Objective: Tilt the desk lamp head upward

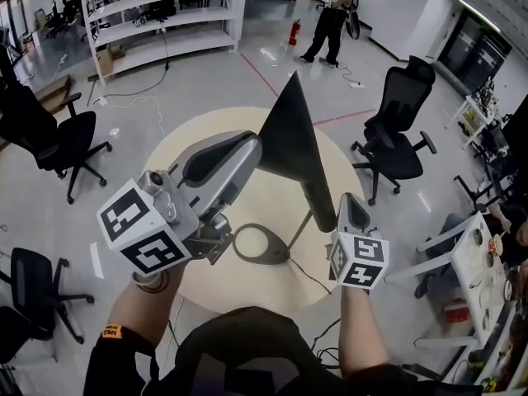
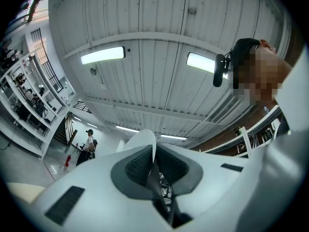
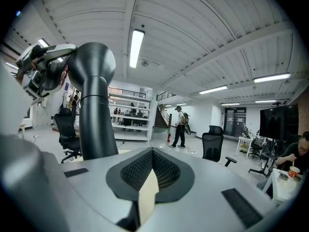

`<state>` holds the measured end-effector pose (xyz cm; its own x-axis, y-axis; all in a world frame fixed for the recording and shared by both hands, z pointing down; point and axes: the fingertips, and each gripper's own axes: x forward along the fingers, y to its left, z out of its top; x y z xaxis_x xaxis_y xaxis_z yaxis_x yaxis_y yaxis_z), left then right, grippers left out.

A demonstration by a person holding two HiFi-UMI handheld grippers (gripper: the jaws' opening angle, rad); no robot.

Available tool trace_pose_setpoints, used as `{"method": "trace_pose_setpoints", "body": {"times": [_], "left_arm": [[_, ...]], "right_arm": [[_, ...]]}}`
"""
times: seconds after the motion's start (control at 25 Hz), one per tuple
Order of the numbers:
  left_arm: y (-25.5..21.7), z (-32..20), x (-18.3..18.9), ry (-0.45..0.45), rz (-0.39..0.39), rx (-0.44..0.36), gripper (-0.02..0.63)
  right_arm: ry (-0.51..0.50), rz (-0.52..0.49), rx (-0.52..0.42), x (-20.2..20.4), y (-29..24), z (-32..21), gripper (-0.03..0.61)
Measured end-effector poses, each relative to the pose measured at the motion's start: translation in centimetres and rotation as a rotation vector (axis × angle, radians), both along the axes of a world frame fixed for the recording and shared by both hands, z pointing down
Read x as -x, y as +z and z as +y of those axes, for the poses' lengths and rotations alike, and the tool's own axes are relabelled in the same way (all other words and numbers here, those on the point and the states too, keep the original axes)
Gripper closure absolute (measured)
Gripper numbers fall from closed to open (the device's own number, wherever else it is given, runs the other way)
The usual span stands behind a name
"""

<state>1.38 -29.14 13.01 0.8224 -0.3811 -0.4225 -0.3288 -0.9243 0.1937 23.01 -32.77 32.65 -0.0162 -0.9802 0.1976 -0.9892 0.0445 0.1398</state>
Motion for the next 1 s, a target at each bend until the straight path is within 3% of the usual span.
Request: {"method": "trace_pose_setpoints", "body": {"times": [0.2, 0.4, 0.64, 0.8, 1.0], "left_arm": [[-0.4, 0.7, 1.8, -0.043, 0.017, -0.033, 0.543], [1.6, 0.3, 4.5, -0.14, -0.008, -0.031, 0.543], [7.8, -0.6, 5.5, -0.191, -0.136, 0.048, 0.545], [12.8, 0.0, 6.3, -0.228, -0.255, 0.074, 0.545], [19.0, -0.5, 7.5, -0.276, -0.344, 0.144, 0.545]], "right_arm": [[0.021, 0.003, -0.029, 0.4, -0.9, 1.1, 0.569], [0.038, -0.002, -0.07, 1.5, -2.1, 2.7, 0.569], [0.064, 0.006, -0.097, 4.0, -2.9, 4.6, 0.569], [0.085, 0.007, -0.082, 6.4, -2.2, 6.6, 0.569], [0.097, 0.004, -0.055, 9.3, -0.4, 7.7, 0.569]]}}
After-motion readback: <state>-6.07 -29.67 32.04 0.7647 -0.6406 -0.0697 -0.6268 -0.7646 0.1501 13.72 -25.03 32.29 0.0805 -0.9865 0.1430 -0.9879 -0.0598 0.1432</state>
